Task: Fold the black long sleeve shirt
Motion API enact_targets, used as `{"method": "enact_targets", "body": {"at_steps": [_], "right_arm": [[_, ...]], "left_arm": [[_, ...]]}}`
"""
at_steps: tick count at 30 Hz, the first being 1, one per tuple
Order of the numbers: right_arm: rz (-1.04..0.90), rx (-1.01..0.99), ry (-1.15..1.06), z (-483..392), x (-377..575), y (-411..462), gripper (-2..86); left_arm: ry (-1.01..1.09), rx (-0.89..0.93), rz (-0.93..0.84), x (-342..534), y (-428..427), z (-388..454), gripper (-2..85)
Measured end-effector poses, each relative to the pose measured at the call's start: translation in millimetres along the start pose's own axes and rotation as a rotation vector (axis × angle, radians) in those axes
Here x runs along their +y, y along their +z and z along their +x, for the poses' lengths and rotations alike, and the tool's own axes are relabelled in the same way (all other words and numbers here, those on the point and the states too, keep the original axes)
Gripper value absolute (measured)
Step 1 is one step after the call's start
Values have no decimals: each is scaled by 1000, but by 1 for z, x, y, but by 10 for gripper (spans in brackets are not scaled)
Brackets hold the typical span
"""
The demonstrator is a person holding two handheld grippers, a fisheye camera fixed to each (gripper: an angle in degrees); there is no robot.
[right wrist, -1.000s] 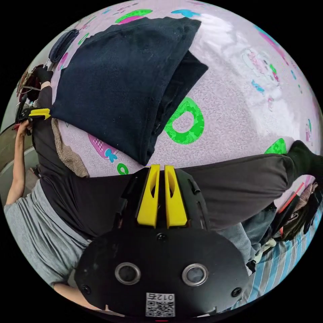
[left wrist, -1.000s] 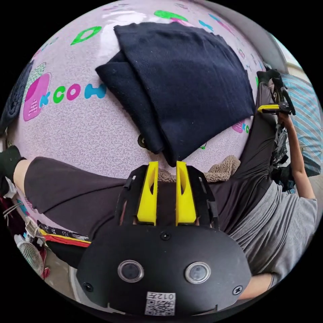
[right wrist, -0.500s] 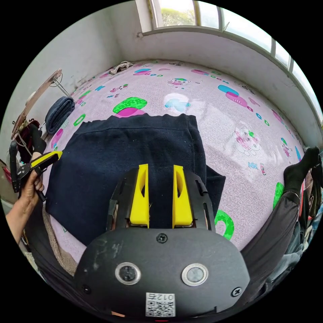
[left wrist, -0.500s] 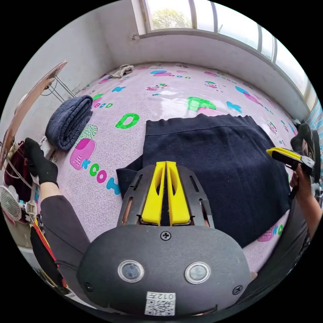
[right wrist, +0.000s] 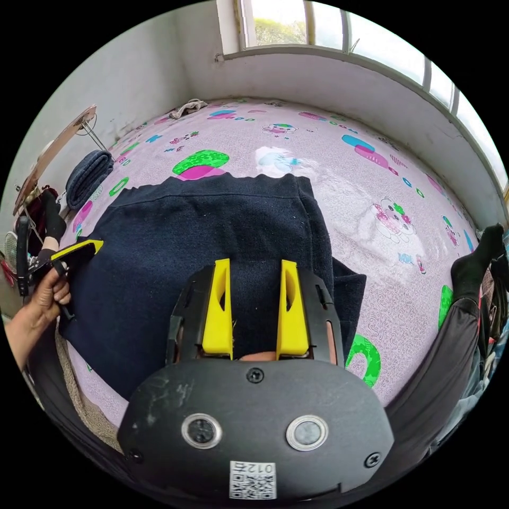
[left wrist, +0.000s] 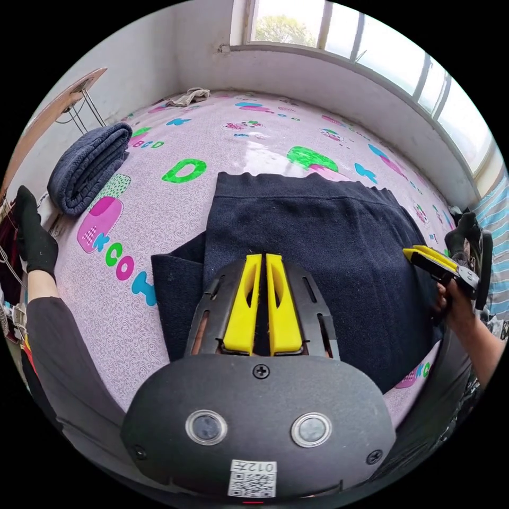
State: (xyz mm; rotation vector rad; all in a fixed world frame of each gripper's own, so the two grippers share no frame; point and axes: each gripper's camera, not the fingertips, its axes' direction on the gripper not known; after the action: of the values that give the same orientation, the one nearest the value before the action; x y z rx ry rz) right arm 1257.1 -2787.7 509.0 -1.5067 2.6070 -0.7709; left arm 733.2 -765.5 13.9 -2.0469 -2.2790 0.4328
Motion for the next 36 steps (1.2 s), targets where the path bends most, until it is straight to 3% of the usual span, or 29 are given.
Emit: {"method": "enact_targets", "body": {"at_steps": [2, 6, 12, 15, 31, 36], "right_arm": [[-45, -21, -44, -1, -6, -8, 142], [91, -54, -20, -12, -34, -37, 148], [-5, 4, -90, -68, -86, 24, 182], [29, 64, -143, -90, -86, 20, 181], [-16, -7, -117, -67, -119, -3, 184], [6, 32, -46, -31, -81, -40, 198]], "left_arm": [[-33, 54, 0, -5, -7, -10, 27], [-23, 68, 144, -29, -21, -12, 58], [-17, -127, 15, -56, 39, 2, 83], [-40, -72, 14, -56, 49, -10, 88], [-23, -56, -44, -54, 55, -27, 105], [-31, -97, 3, -14, 38, -24, 117]]}}
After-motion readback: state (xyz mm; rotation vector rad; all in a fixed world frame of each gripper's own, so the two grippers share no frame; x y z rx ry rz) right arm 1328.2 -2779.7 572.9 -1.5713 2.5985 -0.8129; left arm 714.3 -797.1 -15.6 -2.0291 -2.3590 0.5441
